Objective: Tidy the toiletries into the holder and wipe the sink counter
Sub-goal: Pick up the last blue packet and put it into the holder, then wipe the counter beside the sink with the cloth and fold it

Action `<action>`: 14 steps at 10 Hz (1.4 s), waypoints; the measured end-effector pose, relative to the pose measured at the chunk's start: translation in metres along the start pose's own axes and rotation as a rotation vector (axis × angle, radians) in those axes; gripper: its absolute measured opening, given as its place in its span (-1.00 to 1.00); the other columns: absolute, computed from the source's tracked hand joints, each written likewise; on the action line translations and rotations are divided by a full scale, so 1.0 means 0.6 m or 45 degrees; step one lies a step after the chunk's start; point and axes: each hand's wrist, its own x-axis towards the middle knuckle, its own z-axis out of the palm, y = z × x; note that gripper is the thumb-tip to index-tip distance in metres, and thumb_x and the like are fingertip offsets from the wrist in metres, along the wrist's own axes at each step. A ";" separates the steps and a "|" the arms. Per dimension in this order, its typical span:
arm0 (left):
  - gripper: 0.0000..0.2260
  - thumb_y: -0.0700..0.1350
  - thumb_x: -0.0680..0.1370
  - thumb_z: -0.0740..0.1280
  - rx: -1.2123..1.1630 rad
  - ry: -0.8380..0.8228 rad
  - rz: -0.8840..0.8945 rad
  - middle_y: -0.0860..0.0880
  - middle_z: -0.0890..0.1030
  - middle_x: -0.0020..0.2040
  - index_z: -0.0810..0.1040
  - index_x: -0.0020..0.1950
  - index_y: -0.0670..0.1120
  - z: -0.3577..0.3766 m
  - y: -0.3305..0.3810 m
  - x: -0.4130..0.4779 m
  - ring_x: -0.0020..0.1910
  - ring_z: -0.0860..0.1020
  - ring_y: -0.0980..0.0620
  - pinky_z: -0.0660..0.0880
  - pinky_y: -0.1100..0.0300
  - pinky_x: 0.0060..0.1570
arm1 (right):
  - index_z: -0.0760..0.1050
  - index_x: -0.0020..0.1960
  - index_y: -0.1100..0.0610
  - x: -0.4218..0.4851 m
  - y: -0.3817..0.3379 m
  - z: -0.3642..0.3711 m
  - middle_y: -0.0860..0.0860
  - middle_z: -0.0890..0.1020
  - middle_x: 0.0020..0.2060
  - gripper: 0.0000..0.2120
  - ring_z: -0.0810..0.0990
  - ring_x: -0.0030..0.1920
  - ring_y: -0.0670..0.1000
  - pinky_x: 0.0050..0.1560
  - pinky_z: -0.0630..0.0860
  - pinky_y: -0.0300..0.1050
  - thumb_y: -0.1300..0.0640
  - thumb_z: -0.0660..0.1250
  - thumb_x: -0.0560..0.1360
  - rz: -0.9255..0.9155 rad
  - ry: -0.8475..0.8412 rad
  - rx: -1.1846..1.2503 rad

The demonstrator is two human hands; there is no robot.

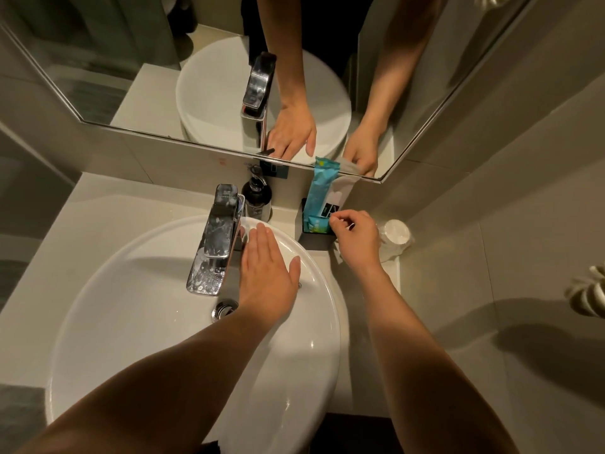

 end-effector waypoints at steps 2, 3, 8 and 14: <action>-0.27 0.24 0.66 -0.09 -0.006 -0.007 -0.001 -0.17 -0.14 0.67 -0.24 0.63 -0.21 -0.001 -0.001 0.001 0.65 -0.14 -0.12 -0.07 -0.04 0.61 | 0.71 0.00 0.16 0.003 -0.001 0.007 0.04 0.59 -0.06 -0.89 0.54 -0.18 -0.08 -0.16 0.39 -0.42 0.26 0.41 0.53 0.066 0.069 -0.010; -0.27 0.24 0.66 -0.09 0.001 -0.011 -0.001 -0.18 -0.14 0.67 -0.24 0.63 -0.21 -0.001 -0.001 -0.001 0.65 -0.14 -0.12 -0.09 -0.04 0.61 | 0.73 0.00 0.16 0.005 -0.003 0.009 0.05 0.60 -0.03 -0.88 0.55 -0.13 -0.04 -0.12 0.43 -0.34 0.25 0.42 0.54 0.062 0.027 -0.113; -0.24 0.26 0.66 -0.06 -0.033 -0.123 0.006 -0.17 -0.24 0.66 -0.31 0.61 -0.21 -0.007 -0.002 -0.001 0.64 -0.24 -0.12 -0.17 -0.03 0.60 | 0.72 -0.01 0.09 -0.041 -0.021 -0.020 0.04 0.68 -0.07 -0.92 0.64 -0.08 -0.03 -0.06 0.57 -0.23 0.15 0.49 0.50 0.045 0.043 0.099; -0.51 0.19 0.67 0.13 -0.116 -0.495 0.018 -0.11 0.56 0.36 0.42 0.48 -0.08 -0.177 -0.319 -0.250 0.30 0.52 -0.10 0.43 0.04 0.25 | 0.68 -0.07 0.13 -0.375 -0.037 0.075 -0.02 0.72 -0.17 -0.86 0.65 -0.14 -0.06 -0.09 0.50 -0.14 0.05 0.47 0.50 -0.032 -0.887 -0.192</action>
